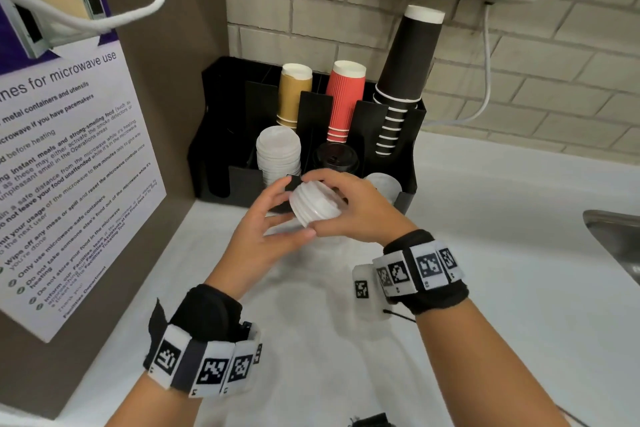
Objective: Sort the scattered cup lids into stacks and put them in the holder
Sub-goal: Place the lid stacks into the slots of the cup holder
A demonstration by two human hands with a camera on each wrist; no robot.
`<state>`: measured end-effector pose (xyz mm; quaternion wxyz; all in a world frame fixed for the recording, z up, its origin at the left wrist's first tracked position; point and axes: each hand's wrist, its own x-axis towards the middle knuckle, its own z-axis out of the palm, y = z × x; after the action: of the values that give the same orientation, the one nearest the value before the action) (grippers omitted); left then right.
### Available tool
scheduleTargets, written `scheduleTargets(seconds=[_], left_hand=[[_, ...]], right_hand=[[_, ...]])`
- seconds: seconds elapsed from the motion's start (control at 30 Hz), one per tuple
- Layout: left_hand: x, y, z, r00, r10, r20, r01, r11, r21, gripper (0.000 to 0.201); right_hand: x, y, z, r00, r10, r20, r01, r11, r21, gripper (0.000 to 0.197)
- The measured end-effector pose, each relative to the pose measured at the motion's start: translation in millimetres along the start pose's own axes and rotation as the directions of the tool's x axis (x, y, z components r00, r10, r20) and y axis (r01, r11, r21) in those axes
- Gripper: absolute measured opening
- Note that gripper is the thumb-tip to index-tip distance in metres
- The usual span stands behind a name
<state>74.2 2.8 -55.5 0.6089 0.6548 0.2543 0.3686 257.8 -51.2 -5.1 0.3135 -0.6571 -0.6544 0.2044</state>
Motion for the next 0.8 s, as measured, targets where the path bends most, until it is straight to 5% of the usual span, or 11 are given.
scheduleTargets(seconds=[0.2, 0.4, 0.8], left_hand=[[1.8, 3.4, 7.1, 0.988, 0.112, 0.11, -0.096, 0.985, -0.141, 0.102], [-1.1, 9.7, 9.9, 0.982, 0.138, 0.131, -0.128, 0.989, -0.08, 0.079], [-2.7, 17.3, 16.8, 0.987, 0.095, 0.128, -0.089, 0.995, -0.053, 0.084]], right_hand=[[-24.9, -24.0, 7.0, 0.999, 0.046, -0.029, -0.029, 0.894, 0.447, 0.061], [-39.9, -13.3, 8.9, 0.998, 0.048, 0.051, -0.069, 0.766, 0.64, 0.067], [-47.4, -8.6, 9.4, 0.994, 0.104, -0.028, -0.059, 0.741, 0.669, 0.058]])
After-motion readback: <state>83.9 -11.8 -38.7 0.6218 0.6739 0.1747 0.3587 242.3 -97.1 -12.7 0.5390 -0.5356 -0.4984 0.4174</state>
